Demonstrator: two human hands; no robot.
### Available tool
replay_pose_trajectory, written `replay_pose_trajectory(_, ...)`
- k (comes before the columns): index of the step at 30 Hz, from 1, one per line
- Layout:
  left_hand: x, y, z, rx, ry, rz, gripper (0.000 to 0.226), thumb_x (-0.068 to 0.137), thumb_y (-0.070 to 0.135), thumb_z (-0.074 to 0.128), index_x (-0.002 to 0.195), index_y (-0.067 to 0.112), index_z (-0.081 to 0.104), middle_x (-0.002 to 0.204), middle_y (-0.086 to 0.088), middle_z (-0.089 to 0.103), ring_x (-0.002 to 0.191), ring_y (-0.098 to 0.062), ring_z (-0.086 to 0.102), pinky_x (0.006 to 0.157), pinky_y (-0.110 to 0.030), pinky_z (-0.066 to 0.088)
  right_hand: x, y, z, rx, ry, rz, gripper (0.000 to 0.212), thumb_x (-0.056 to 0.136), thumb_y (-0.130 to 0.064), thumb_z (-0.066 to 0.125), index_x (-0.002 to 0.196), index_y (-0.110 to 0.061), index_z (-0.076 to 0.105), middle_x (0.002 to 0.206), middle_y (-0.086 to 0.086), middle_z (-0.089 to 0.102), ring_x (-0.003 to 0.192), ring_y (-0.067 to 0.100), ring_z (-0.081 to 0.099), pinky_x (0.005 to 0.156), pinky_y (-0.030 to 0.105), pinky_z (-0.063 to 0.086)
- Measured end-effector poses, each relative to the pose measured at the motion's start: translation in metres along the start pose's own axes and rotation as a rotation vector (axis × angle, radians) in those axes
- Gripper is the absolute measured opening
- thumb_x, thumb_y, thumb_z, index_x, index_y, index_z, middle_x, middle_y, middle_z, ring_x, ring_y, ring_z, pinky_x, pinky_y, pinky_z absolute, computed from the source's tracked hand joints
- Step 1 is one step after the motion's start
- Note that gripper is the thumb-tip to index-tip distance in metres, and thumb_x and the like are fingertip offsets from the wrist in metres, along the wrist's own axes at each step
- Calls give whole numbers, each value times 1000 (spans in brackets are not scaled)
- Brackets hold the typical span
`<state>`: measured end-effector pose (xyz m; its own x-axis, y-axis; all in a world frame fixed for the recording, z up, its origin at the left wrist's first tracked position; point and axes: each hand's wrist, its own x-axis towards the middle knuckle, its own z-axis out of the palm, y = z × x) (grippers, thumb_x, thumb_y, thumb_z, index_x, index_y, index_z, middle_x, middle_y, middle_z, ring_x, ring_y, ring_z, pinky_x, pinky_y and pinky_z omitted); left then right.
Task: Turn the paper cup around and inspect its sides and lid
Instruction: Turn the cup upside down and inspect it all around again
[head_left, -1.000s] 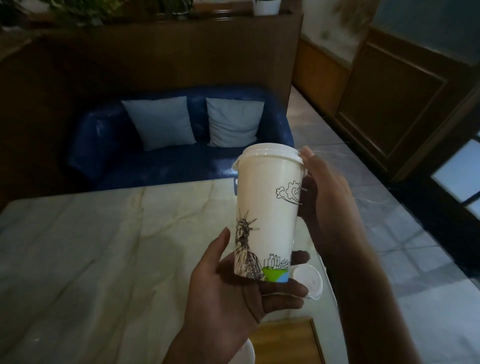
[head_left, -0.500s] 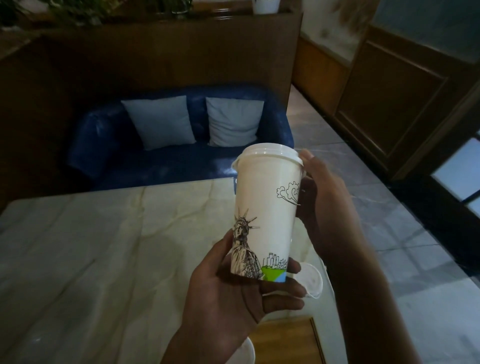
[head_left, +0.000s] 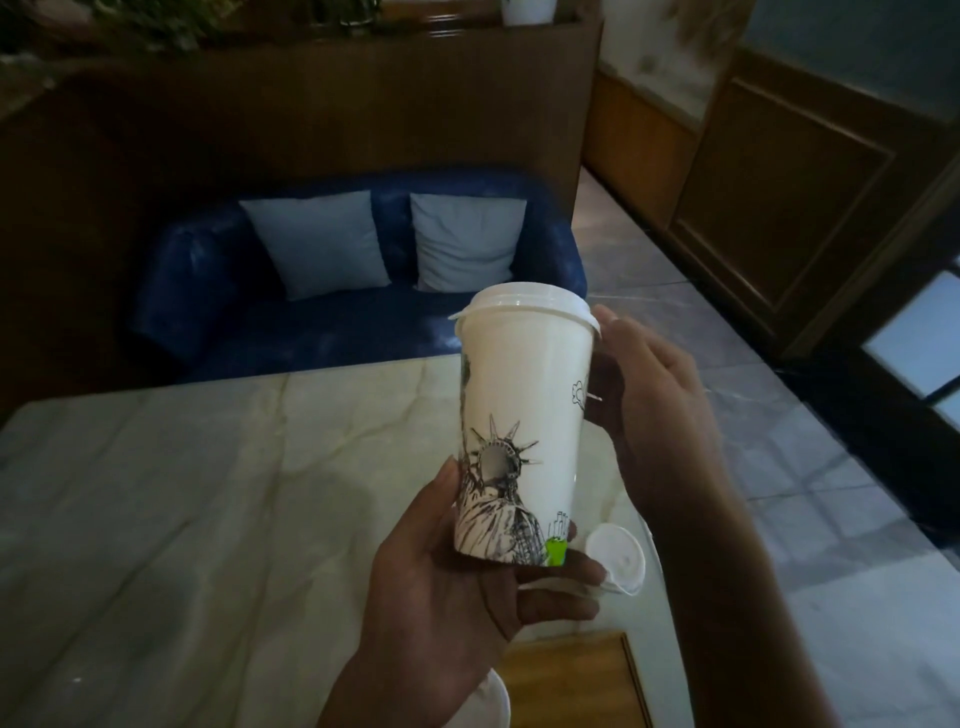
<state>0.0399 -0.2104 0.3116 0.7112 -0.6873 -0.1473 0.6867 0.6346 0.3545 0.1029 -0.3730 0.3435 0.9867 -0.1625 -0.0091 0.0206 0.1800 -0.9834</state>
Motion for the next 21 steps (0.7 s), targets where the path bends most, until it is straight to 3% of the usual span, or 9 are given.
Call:
replay_pose_trajectory(5,0,0,-2,-34,2,35,92,78,41,73,144,-5,27,103,-28,64,90,-43,64,74,-52,57,1,1,0,-5,36,-26,33,108,-25,50,97,-28,81,97,3,81,92,19,76,83,34,64)
replay_pose_trajectory(9,1,-1,-3,2,-43,32,73,82,44,70,132,-4,49,110,-30,64,99,-44,63,79,-53,55,2,1,-2,-2,41,-52,30,108,-26,52,102,-20,80,96,5,80,92,21,76,82,34,62)
replay_pose_trajectory(12,2,-2,-3,77,-43,37,65,84,48,65,125,-1,58,118,-31,63,103,-44,64,82,-51,56,1,2,-1,18,26,-31,34,106,-35,52,95,-25,82,105,14,80,102,32,76,90,44,63)
replay_pose_trajectory(18,4,-6,-1,118,25,87,60,82,42,70,121,-2,59,104,-29,65,83,-39,67,72,-48,58,1,-2,1,32,-10,-12,39,94,-52,57,91,-23,82,104,17,80,101,32,77,90,45,64)
replay_pose_trajectory(21,4,-6,2,153,46,122,58,80,41,73,119,0,60,101,-27,65,79,-37,66,71,-48,58,0,-3,1,37,-23,-30,34,97,-48,56,97,-24,81,108,16,79,105,33,76,94,51,62)
